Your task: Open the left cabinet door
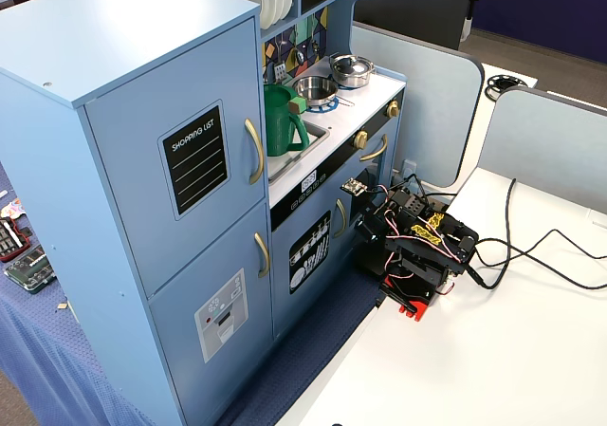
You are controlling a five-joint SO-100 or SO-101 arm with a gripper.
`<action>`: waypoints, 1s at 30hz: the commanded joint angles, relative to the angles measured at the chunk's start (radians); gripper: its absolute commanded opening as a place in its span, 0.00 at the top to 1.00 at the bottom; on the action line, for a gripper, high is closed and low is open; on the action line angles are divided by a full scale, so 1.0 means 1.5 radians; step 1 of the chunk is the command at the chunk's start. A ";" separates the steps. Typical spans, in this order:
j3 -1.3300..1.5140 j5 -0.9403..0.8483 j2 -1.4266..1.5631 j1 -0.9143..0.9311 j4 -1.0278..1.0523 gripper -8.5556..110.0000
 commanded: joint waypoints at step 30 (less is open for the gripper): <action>-0.617 -0.133 -0.379 -0.292 -0.463 0.91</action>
